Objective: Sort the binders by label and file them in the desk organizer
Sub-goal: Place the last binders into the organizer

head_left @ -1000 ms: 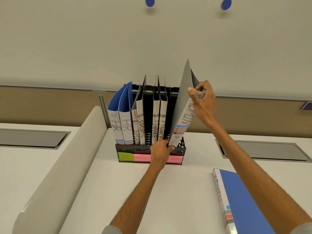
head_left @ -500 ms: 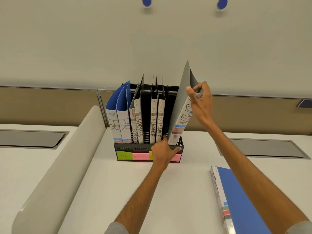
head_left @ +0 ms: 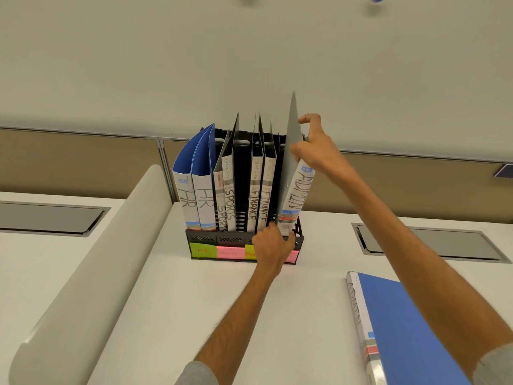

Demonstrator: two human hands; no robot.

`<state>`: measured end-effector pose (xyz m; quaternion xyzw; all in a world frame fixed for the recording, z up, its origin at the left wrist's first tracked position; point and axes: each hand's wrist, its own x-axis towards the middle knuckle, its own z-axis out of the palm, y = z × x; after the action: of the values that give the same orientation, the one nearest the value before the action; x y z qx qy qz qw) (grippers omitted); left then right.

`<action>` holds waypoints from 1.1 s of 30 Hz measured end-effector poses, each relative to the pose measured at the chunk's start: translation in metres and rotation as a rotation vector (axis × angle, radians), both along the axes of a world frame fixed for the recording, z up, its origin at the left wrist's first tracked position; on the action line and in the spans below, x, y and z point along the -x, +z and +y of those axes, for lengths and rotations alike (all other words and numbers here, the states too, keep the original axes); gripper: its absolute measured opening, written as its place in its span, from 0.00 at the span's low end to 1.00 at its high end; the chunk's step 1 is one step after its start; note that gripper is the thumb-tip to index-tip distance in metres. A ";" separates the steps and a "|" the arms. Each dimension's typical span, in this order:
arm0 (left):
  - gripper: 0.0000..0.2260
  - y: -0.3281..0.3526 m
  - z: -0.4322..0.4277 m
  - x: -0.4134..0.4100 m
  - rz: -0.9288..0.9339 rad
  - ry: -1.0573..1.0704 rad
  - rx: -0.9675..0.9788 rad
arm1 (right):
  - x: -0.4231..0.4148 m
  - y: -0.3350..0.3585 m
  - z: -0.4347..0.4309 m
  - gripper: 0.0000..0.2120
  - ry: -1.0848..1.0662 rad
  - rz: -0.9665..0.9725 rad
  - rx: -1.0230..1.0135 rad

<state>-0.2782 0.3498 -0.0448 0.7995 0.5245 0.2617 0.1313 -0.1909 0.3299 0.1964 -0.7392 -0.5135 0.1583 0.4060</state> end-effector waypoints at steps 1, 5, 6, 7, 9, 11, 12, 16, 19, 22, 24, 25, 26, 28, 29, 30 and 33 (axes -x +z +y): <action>0.19 0.000 0.000 -0.001 -0.004 -0.001 0.005 | 0.002 -0.002 0.001 0.28 0.007 0.011 -0.020; 0.19 -0.001 0.001 -0.002 -0.026 0.011 0.035 | -0.002 -0.004 0.002 0.24 0.060 0.057 -0.057; 0.20 -0.002 0.001 -0.002 -0.036 0.018 0.034 | -0.004 -0.005 0.001 0.24 0.072 0.060 -0.048; 0.20 -0.002 0.001 -0.002 -0.047 0.024 0.029 | -0.005 -0.006 0.001 0.23 0.079 0.059 -0.038; 0.21 0.002 0.001 -0.002 -0.065 0.050 0.002 | -0.003 -0.007 0.000 0.23 0.073 0.046 -0.020; 0.23 0.008 0.001 -0.004 -0.064 0.096 -0.021 | 0.004 -0.006 0.004 0.25 0.056 -0.008 -0.007; 0.23 0.011 0.001 -0.005 -0.055 0.108 -0.025 | 0.008 -0.006 0.008 0.26 0.052 -0.045 0.000; 0.19 0.014 0.004 -0.005 -0.028 0.086 -0.007 | 0.016 -0.007 0.027 0.20 0.015 -0.192 0.070; 0.18 0.014 0.006 -0.005 -0.012 0.065 0.026 | 0.013 -0.008 0.030 0.18 0.000 -0.251 0.094; 0.19 0.014 0.006 -0.005 0.028 0.063 0.002 | 0.005 -0.009 0.026 0.19 -0.007 -0.287 0.132; 0.19 0.013 0.005 -0.005 0.031 0.073 -0.029 | -0.002 -0.009 0.023 0.21 -0.011 -0.317 0.161; 0.19 0.013 0.005 -0.005 0.027 0.078 -0.037 | -0.005 -0.009 0.021 0.23 -0.005 -0.327 0.167; 0.19 0.014 0.005 -0.005 0.026 0.078 -0.033 | -0.006 -0.007 0.020 0.25 0.008 -0.341 0.169; 0.19 0.016 0.003 -0.004 0.030 0.069 0.001 | -0.008 -0.005 0.019 0.27 0.049 -0.408 0.151; 0.19 0.016 0.002 -0.004 0.023 0.066 0.009 | -0.009 -0.005 0.019 0.26 0.074 -0.445 0.131; 0.18 0.017 0.002 -0.004 0.012 0.064 0.013 | -0.009 -0.005 0.019 0.25 0.102 -0.457 0.112; 0.18 0.018 -0.001 -0.004 -0.005 0.065 0.033 | -0.011 -0.006 0.016 0.24 0.195 -0.358 0.071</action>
<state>-0.2742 0.3491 -0.0270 0.7792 0.5540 0.2592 0.1371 -0.1800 0.3459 0.1901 -0.7160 -0.6409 0.0810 0.2645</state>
